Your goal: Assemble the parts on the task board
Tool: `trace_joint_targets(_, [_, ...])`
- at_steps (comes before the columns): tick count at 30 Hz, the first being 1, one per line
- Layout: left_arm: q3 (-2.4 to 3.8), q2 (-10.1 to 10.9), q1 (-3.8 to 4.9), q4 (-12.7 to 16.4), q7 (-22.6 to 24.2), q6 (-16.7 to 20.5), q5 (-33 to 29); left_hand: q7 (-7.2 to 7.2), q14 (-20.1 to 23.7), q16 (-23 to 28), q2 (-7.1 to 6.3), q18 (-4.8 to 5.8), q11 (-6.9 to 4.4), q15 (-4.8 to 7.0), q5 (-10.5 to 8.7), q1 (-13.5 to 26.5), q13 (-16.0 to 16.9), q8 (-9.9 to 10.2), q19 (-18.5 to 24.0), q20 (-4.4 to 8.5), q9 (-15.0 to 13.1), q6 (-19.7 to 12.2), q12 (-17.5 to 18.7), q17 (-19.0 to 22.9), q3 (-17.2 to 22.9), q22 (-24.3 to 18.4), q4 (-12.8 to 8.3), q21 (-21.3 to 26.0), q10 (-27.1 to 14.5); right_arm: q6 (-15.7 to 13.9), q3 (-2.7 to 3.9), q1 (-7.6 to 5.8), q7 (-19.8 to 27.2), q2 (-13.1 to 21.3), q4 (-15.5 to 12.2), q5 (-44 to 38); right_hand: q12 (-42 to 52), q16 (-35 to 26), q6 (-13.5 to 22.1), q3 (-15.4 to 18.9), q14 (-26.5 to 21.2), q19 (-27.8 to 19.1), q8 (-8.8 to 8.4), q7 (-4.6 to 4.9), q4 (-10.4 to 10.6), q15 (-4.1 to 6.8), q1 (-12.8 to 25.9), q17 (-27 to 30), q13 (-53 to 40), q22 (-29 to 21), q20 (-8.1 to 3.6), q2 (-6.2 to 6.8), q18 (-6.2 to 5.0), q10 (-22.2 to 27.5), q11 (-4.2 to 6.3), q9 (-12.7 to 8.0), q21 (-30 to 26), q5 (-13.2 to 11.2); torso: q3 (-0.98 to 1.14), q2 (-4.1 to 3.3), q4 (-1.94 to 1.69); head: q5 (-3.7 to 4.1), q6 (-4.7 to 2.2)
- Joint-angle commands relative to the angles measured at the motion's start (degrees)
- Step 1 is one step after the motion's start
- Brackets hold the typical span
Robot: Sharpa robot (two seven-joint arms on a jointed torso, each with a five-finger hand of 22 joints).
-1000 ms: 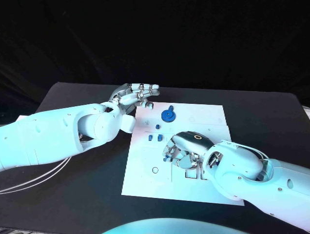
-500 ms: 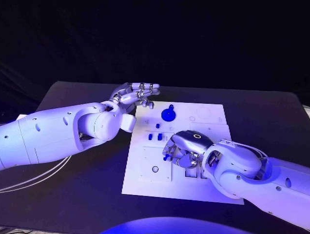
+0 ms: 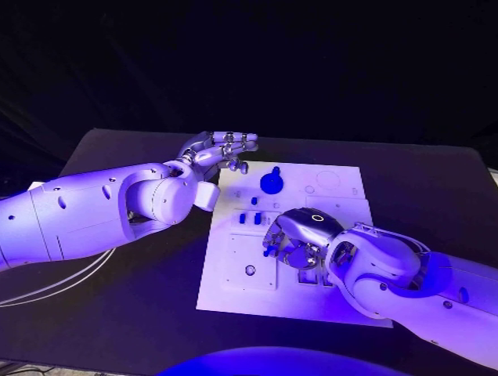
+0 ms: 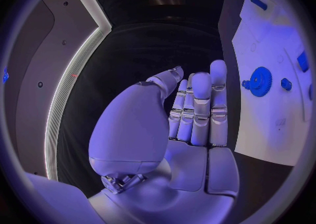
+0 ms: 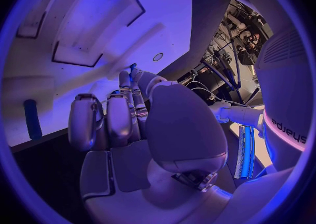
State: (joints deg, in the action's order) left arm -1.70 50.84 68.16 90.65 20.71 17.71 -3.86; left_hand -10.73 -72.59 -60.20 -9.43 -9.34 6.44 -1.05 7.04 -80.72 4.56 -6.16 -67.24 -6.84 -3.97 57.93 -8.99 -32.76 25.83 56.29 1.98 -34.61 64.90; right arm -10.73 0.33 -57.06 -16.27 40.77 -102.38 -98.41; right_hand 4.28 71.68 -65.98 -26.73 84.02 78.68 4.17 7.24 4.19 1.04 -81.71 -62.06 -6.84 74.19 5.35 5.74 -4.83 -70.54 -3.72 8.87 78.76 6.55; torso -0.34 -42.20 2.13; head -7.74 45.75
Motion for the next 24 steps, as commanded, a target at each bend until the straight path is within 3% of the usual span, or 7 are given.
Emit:
trace_joint_targets(1, [0.04, -0.04, 0.01, 0.14, 0.0, -1.19, -0.22, -0.16, -0.07, -0.39, 0.34, -1.06, 0.04, -0.27, 0.02, -0.15, -0.07, -0.36, 0.09, -0.12, 0.06, -0.4, -0.32, -0.05, -0.21, -0.08, -0.07, 0.35, -0.4, 2.29, -0.01, 0.06, -0.83, -0.21, -0.12, -1.6, -0.27, 0.27, -0.37, -0.33, 1.58, -0.2, 0.21, 0.21, 0.08, -0.33, 0.51, -0.03, 0.08, 0.01, 0.13, 0.11, 0.69, -0.04, -0.14, 0.06, 0.06, 0.16, 0.0, 0.02, 0.02, 0.02, 0.02])
trace_joint_targets(6, [0.04, -0.03, 0.01, 0.2, -0.03, -1.2, -0.21, -0.18, -0.06, -0.44, 0.34, -1.06, 0.06, -0.29, 0.02, -0.16, -0.08, -0.37, 0.09, -0.13, 0.06, -0.49, -0.36, -0.08, -0.23, -0.08, -0.13, 0.36, -0.52, 5.4, -0.04, 0.06, -1.29, -0.81, 0.48, -1.65, -0.25, 0.22, -0.44, -0.21, 1.56, -0.24, 0.22, 0.19, 0.12, -0.33, 0.76, 0.08, 0.13, -0.04, 0.14, 0.2, 0.68, -0.12, -0.13, 0.1, 0.01, 0.0, 0.0, 0.03, 0.01, 0.08, 0.06])
trace_joint_targets(12, [0.04, 0.0, 0.01, 0.23, -0.1, -1.27, -0.2, -0.18, -0.06, -0.44, 0.34, -1.06, 0.06, -0.29, 0.02, -0.16, -0.08, -0.37, 0.09, -0.13, 0.06, -0.49, -0.36, -0.08, -0.23, -0.08, -0.13, 0.36, -0.52, 6.74, -0.29, 0.07, -1.26, -1.51, 1.25, -1.74, -0.29, 0.12, -0.41, -0.06, 1.52, -0.33, 0.17, 0.17, 0.18, -0.33, 1.08, 0.27, 0.21, -0.15, 0.15, 0.32, 0.65, -0.09, -0.14, 0.11, -0.08, 0.18, 0.05, 0.0, -0.02, 0.11, 0.19])
trace_joint_targets(17, [0.04, 0.03, 0.01, 0.2, -0.28, -1.67, -0.09, -0.21, 0.03, -0.43, 0.38, -1.06, 0.1, -0.31, 0.04, -0.27, -0.1, -0.41, 0.08, -0.16, 0.06, -0.65, -0.44, 0.05, -0.24, -0.09, -0.29, 0.38, -0.72, 5.9, -0.45, 0.07, -1.03, -1.77, 1.49, -1.51, -0.44, 0.08, -0.15, 0.2, 1.48, -0.41, -0.01, 0.23, 0.3, -0.38, 1.59, 0.4, 0.38, -0.25, 0.17, 0.55, 0.62, 0.16, -0.21, 0.08, -0.16, 0.36, 0.0, 0.0, -0.03, 0.42, 0.2])
trace_joint_targets(24, [0.04, 0.06, 0.01, 0.24, -0.48, -1.8, -0.04, -0.23, 0.04, -0.45, 0.41, -1.07, 0.11, -0.31, 0.05, -0.31, -0.1, -0.43, 0.08, -0.16, 0.06, -0.69, -0.47, 0.04, -0.23, -0.09, -0.34, 0.39, -0.78, 3.94, -0.49, 0.08, -0.62, -1.56, 1.7, -1.24, -0.69, -0.65, 2.85, 0.85, 1.12, -1.31, -0.71, 1.37, 0.82, -1.22, 3.14, 1.69, 1.55, -1.4, 0.76, 1.66, 0.37, 3.22, -1.29, -0.73, -1.09, 1.02, 0.01, 0.06, 0.02, 0.39, 0.32])
